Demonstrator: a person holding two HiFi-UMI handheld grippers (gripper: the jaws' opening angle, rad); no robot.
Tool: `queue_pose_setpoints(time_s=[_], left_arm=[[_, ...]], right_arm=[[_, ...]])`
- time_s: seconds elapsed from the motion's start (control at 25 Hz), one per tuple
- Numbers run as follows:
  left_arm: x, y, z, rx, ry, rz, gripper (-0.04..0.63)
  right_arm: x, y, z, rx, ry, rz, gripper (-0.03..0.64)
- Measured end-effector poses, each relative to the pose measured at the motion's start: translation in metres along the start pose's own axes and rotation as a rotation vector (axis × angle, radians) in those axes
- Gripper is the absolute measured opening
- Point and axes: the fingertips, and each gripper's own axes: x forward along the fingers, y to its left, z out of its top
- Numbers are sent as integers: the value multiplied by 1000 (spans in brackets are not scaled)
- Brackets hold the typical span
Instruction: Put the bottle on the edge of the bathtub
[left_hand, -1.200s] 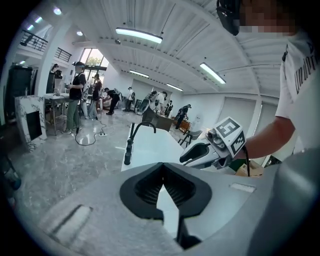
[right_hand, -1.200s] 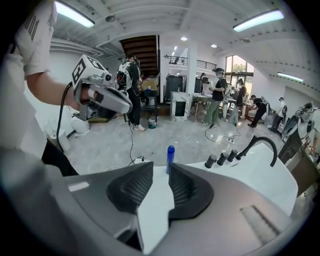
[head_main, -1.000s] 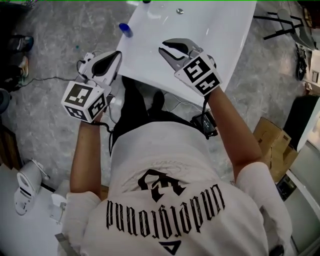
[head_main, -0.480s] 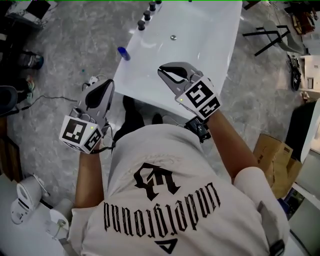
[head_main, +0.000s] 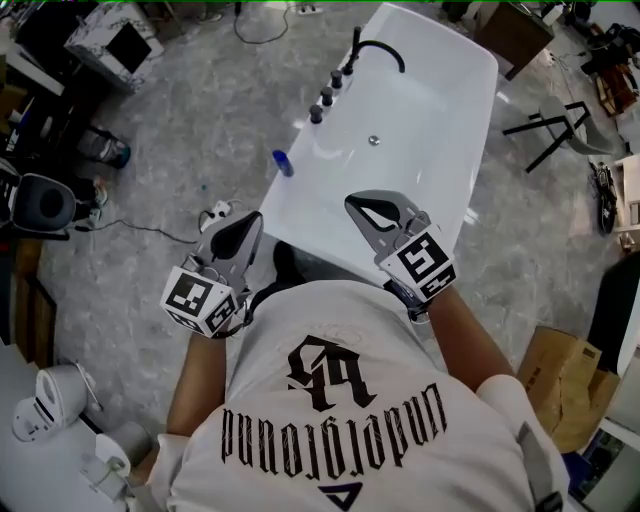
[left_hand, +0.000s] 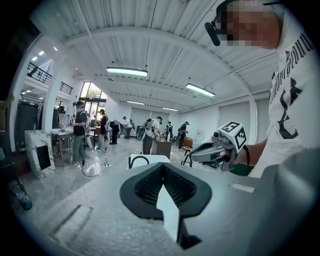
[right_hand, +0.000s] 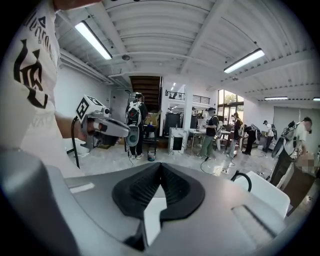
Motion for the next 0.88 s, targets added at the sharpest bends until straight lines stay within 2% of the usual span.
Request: queue_pose_setpoints(time_s=[0.32,0.6,0.8,0.88], left_arm=[[-21,-14,15,31,-10,35,6],[-50,-15,26,43,1,76,6],[-70,-22,24,-33,-8,40,6],[-80,-30,25,-9,-13,6,6]], right_arm=[[-13,14,17,-29,-37,20,2],[-19,32,16,-11,-35,43,2],[-16,50,17,19,-35,12,2],[-17,59,18,32,-42,-15,2]])
